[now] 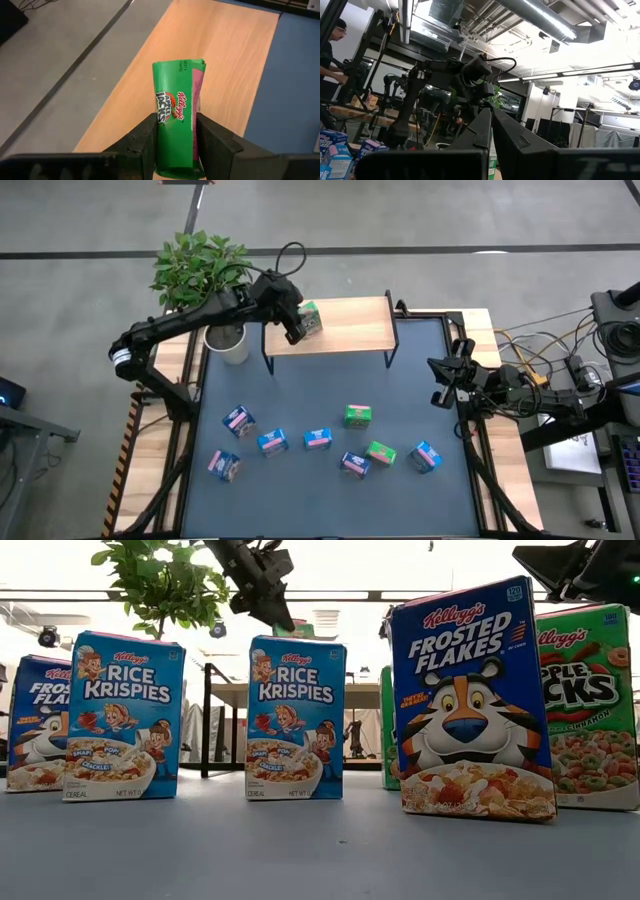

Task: Stack cereal on shelf
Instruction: Put the top left green cereal box on the shelf

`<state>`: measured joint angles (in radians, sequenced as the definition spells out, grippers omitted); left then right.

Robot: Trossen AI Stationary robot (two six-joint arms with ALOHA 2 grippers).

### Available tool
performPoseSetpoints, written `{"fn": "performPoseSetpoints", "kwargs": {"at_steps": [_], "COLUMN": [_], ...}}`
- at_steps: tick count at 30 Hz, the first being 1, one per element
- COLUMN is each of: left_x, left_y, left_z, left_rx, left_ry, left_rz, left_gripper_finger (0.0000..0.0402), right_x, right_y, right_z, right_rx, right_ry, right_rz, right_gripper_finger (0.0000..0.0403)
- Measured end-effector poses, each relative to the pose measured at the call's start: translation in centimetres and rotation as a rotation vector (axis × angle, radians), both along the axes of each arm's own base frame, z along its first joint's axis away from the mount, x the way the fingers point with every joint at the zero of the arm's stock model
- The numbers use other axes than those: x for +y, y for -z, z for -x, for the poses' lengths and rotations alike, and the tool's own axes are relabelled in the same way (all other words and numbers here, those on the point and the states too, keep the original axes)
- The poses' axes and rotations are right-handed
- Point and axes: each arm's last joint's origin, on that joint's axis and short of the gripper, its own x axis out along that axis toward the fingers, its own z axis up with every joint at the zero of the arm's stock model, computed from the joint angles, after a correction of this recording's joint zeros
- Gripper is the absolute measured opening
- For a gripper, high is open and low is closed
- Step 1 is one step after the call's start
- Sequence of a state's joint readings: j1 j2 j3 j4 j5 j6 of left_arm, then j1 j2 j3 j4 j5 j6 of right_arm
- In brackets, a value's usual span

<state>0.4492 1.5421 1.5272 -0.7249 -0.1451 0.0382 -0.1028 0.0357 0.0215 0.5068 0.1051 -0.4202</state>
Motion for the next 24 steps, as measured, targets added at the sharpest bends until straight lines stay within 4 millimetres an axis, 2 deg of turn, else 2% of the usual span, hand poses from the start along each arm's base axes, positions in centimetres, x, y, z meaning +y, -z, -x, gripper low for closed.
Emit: {"fn": "performPoseSetpoints", "kwargs": {"at_steps": [6, 16, 24], "left_x": [0.0, 0.1, -0.3], "left_y": [0.0, 0.0, -1.1], "left_z": [0.0, -0.1, -0.4], "left_rx": [0.012, 0.024, -0.02], "left_ry": [0.015, 0.046, 0.076], "left_rz": [-0.014, -0.048, -0.096], "left_gripper_finger": [0.0114, 0.0178, 0.0185], "right_x": [0.0, 0.0, 0.0], "right_y": [0.0, 0.0, 0.0], "right_z": [0.0, 0.0, 0.0], "right_rx": [0.0, 0.0, 0.0], "right_ry": [0.0, 0.0, 0.0], "right_rz": [0.001, 0.0, 0.0], "right_gripper_finger": [0.0009, 0.0009, 0.0009]}}
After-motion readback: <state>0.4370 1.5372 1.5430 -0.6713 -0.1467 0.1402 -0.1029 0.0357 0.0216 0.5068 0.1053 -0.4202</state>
